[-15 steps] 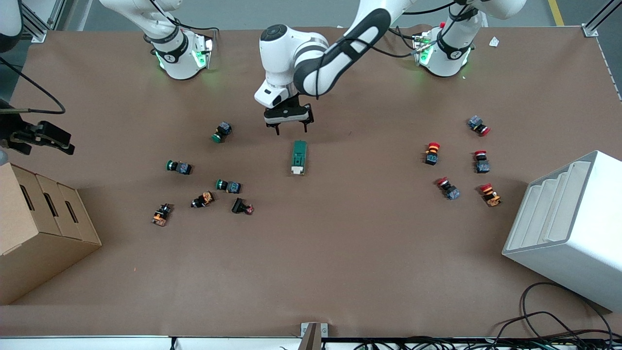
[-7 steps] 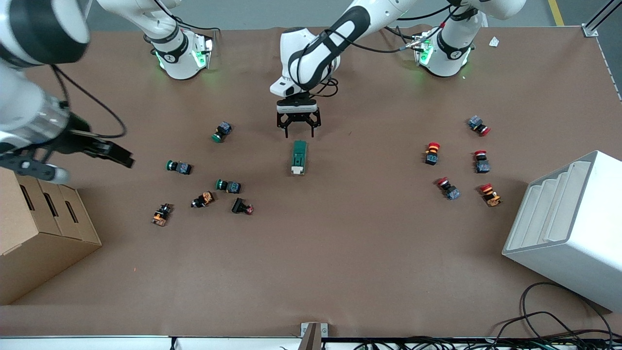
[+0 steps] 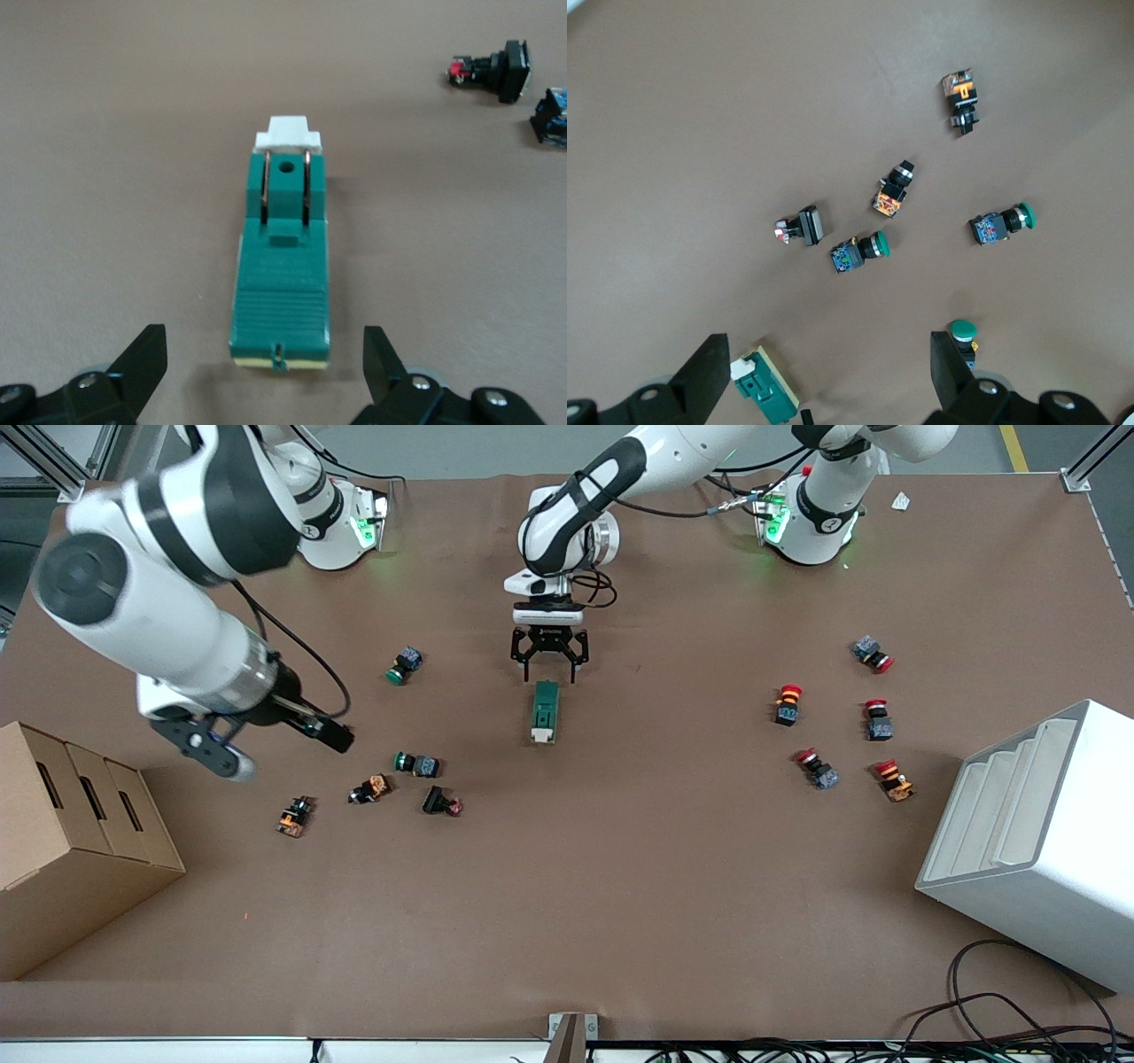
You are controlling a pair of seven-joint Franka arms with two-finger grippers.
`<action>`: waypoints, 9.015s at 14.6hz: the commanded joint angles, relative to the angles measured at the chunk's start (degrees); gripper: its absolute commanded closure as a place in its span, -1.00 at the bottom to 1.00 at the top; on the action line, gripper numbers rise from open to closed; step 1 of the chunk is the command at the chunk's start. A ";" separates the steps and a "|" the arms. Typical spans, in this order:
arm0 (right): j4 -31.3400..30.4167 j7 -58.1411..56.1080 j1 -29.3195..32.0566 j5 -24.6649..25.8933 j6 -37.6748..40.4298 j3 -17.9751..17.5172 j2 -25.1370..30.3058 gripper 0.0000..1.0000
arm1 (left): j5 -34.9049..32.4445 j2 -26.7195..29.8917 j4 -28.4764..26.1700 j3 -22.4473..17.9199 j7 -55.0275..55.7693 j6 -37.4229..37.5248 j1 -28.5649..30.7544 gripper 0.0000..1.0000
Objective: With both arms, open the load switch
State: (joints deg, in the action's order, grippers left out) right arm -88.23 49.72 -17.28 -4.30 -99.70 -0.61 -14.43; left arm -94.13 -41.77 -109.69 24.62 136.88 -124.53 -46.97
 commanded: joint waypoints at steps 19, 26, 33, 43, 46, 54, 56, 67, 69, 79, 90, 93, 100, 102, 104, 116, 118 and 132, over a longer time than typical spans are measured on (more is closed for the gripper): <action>10.71 53.28 -9.96 -8.09 -6.91 0.34 -24.84 -1.00 | -16.78 -9.47 4.84 -0.62 10.60 16.86 -4.62 -1.00; 11.33 62.08 -14.62 -10.01 -12.01 0.26 -30.39 -1.00 | -18.99 -12.63 4.75 -0.62 15.18 21.69 -5.94 -1.00; 10.72 63.49 -18.93 -12.66 -9.03 0.26 -32.50 -1.00 | -18.90 -13.42 4.31 -0.62 15.18 21.87 -6.38 -1.00; 10.80 65.42 -21.31 -19.95 0.38 0.17 -33.03 -1.00 | -18.90 -13.42 4.14 -0.62 15.09 21.87 -6.38 -1.00; 11.07 65.42 -21.31 -20.04 2.75 0.17 -32.85 -1.00 | -18.90 -13.42 4.14 -0.62 15.18 21.87 -6.38 -1.00; 12.20 65.42 -21.40 -20.22 6.62 -0.71 -32.41 -1.00 | -18.90 -13.42 4.14 -0.62 15.18 21.87 -6.29 -1.00; 13.26 65.42 -20.69 -20.22 8.37 -1.85 -32.41 -1.00 | -18.98 -13.42 4.14 -0.62 15.18 21.87 -6.37 -1.00; 12.12 65.33 -23.68 -19.69 9.44 -1.77 -32.33 -1.00 | -18.99 -13.42 3.96 -0.62 15.18 21.78 -6.29 -1.00; 11.51 65.16 -23.68 -19.25 9.35 -1.77 -32.41 -1.00 | -18.99 -13.42 3.96 -0.62 15.09 21.87 -6.29 -1.00; 10.54 62.36 -20.18 -15.47 7.93 -1.24 -31.89 -1.00 | -18.90 -13.42 3.87 -0.62 15.18 21.78 -6.29 -1.00; 12.92 21.60 -6.12 9.13 4.19 -1.24 -23.63 -1.00 | -11.19 -9.83 3.17 1.92 8.78 20.11 -5.58 -1.00; 12.91 8.78 -0.76 9.31 1.01 -1.33 -21.61 -1.00 | -2.56 -6.22 3.95 3.24 3.85 20.20 -5.50 -1.00; 13.00 -27.86 10.85 8.88 -0.76 -1.41 -14.14 -1.00 | 21.83 -1.31 15.54 8.17 -17.99 20.11 1.17 -1.00; 12.65 -36.14 13.83 8.79 0.03 -1.50 -11.77 -1.00 | 32.55 1.77 20.37 8.08 -30.72 20.46 4.77 -1.00; 12.03 -39.95 15.25 8.79 2.92 -1.50 -9.31 -1.00 | 39.87 5.80 22.24 7.73 -41.29 20.90 9.51 -1.00; 8.87 -48.91 16.83 8.79 12.69 0.69 3.09 -1.00 | 70.11 26.02 27.51 5.29 -103.78 27.06 42.66 -1.00; 8.52 -50.85 17.54 8.70 13.65 0.69 4.05 -1.00 | 77.83 30.24 26.99 -2.25 -109.86 27.14 42.06 -1.00; 7.72 -52.44 19.30 8.79 16.03 0.26 8.63 -1.00 | 95.36 45.89 18.65 -19.60 -135.64 37.78 43.45 -1.00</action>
State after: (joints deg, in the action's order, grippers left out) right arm -79.27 -1.93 1.04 3.82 -84.15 0.68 -7.57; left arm -0.03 0.21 -86.35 5.61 3.24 -86.49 -3.95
